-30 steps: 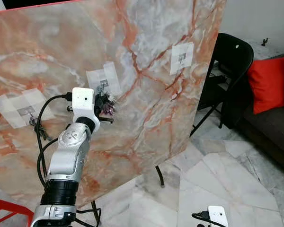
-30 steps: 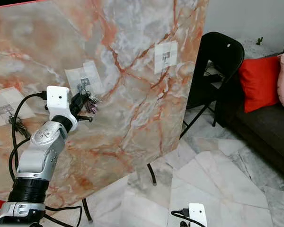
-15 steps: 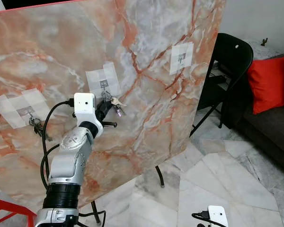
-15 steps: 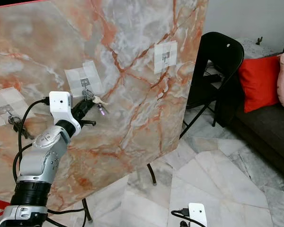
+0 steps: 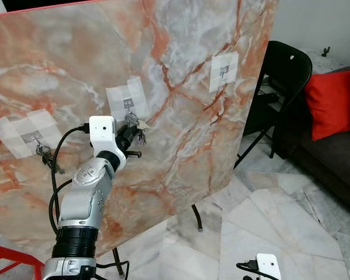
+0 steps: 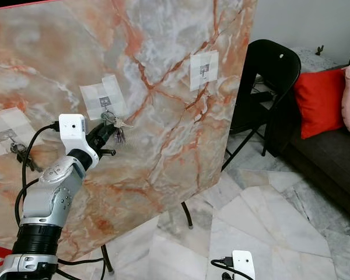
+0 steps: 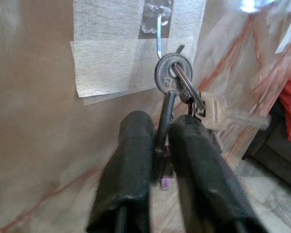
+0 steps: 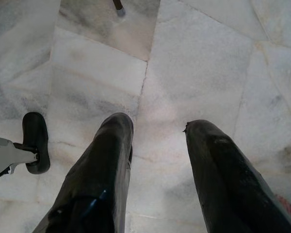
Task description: Hang keys on a hook
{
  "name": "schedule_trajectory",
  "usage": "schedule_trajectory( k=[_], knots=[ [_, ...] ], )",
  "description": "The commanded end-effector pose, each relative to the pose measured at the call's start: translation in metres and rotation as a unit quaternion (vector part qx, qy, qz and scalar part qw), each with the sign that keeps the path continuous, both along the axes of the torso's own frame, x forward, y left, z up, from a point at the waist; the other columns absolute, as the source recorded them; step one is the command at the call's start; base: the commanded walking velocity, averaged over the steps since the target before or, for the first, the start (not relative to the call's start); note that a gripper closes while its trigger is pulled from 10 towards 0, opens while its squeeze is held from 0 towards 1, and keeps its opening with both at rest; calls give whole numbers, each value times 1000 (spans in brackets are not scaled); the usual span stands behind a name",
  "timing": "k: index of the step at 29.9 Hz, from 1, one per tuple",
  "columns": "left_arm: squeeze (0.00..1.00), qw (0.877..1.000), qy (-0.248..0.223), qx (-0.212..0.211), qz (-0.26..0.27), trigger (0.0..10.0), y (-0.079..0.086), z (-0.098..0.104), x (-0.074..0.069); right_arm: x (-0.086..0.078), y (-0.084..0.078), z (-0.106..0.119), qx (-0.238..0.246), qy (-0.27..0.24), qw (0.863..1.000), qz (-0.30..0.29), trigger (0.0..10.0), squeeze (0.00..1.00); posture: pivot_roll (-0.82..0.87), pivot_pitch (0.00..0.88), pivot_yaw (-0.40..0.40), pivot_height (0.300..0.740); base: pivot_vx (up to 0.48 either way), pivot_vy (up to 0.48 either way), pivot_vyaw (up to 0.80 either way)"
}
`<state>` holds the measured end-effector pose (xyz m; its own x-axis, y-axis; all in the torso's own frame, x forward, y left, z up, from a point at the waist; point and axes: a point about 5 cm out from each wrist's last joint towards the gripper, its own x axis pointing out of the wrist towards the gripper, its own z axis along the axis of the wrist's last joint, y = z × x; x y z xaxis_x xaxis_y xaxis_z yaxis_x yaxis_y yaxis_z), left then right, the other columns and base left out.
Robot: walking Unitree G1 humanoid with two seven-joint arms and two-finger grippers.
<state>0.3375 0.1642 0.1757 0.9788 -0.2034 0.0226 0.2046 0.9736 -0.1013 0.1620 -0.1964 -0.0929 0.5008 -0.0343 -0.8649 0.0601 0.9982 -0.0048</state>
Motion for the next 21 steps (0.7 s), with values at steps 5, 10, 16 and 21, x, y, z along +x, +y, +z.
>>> schedule_trajectory(
  k=[5,10,16,21],
  knots=[
    [1000,998,-7,66,-15,10000,-2,-4,-4,-1,-1,0,-4,0,1000,1,10000,0,54,0,-33,722,0,0,0],
    [1000,995,-10,101,-12,10000,0,-7,-6,-1,-1,0,-4,0,1000,2,10000,0,54,0,-33,722,0,0,0],
    [1000,990,-12,137,-1,10000,9,-10,-10,-1,-1,0,-4,0,1000,1,10000,0,53,0,-30,722,0,0,0],
    [0,980,43,192,13,10000,37,-49,-32,-1,-1,0,-4,2,1000,3,10000,0,66,0,-33,722,0,0,0]
  ],
)
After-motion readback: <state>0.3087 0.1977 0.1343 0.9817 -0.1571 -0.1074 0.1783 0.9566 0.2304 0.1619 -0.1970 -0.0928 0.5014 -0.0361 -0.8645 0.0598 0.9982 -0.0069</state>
